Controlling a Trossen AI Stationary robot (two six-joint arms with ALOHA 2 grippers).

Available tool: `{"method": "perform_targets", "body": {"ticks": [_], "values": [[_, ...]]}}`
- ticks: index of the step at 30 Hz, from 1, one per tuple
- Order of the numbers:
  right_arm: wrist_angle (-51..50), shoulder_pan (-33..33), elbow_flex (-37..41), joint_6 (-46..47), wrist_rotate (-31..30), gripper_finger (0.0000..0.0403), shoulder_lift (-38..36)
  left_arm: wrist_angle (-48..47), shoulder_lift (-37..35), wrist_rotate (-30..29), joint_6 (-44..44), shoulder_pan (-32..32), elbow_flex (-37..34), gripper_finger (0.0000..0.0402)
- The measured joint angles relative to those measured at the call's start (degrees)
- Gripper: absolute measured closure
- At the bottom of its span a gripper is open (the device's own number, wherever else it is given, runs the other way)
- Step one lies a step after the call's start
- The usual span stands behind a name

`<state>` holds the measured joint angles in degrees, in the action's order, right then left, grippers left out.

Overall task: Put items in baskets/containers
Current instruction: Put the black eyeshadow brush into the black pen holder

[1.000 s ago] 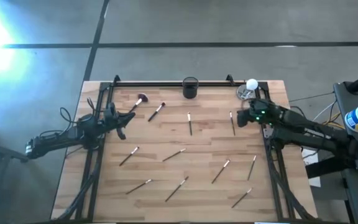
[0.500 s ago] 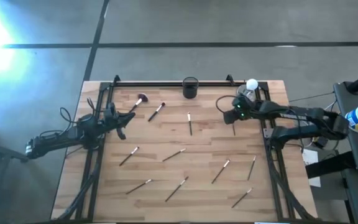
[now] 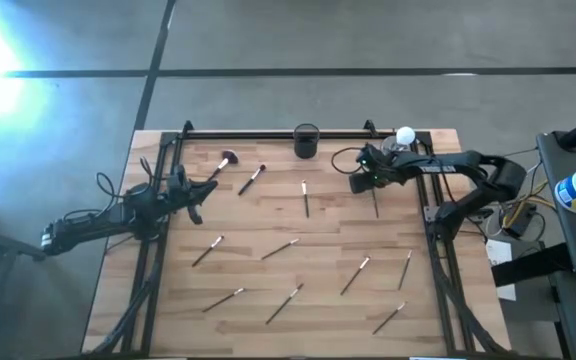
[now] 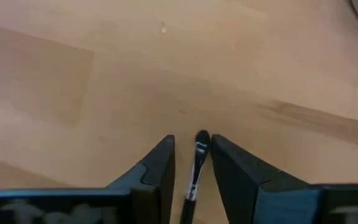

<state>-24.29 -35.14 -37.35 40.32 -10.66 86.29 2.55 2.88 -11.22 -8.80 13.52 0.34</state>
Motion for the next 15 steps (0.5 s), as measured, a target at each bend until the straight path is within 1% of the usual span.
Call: {"method": "perform_targets", "body": {"ticks": [4,7,11,15], "values": [[-0.5,0.1,-1.6,0.0,-0.2,0.0329,3.0,0.0,0.0,0.0,0.0,0.0,0.0,0.0401],[-0.3,0.9,-2.2,-0.1,-0.5,0.035,3.6,0.0,0.0,0.0,0.0,0.0,0.0,0.0401],[0.7,2.0,-2.0,-1.4,-0.5,0.0387,2.1,0.0,0.0,0.0,0.0,0.0,0.0,0.0401],[1.2,3.2,-1.6,-3.8,1.9,0.0393,-0.6,0.0,0.0,0.0,0.0,0.0,0.0,0.0401]]}}
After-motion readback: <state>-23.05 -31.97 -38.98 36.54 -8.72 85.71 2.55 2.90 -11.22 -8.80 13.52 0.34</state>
